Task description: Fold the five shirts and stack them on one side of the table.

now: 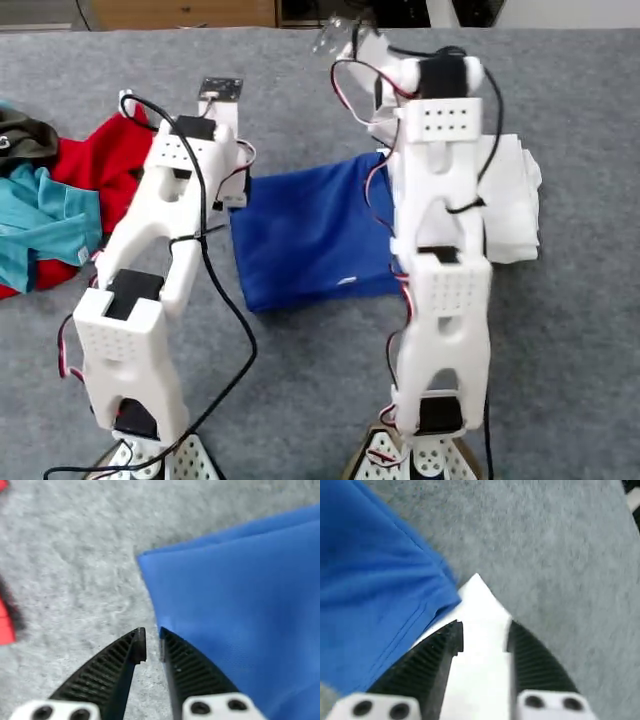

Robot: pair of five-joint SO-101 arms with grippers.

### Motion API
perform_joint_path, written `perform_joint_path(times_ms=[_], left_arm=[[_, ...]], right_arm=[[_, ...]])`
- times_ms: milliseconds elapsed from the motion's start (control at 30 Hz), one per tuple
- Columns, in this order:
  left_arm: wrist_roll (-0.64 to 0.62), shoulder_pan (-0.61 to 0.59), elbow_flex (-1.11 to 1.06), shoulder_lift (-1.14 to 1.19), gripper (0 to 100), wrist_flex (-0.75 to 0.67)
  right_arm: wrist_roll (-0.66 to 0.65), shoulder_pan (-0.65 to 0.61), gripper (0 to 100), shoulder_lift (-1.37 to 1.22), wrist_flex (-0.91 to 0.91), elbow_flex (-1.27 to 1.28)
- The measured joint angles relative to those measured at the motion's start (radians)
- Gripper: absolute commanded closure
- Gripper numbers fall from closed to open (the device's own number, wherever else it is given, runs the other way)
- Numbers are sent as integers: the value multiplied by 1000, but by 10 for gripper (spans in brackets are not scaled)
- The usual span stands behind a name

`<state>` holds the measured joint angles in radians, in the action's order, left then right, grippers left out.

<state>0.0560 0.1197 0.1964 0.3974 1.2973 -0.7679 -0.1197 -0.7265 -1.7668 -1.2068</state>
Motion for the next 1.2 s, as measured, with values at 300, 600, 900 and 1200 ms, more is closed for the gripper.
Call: perform_joint_path(times_ms=[300,600,900,1200], left_arm=[[-120,2,9,28,953,-80],[-339,-25,253,287,982,11],[-348,-43,717,611,982,233],[-348,-48,1145,841,982,422]], right_arm=[[40,2,993,465,124,758],[258,-94,993,491,614,1135],[313,-26,993,195,841,1120],[311,-18,993,149,772,1002]])
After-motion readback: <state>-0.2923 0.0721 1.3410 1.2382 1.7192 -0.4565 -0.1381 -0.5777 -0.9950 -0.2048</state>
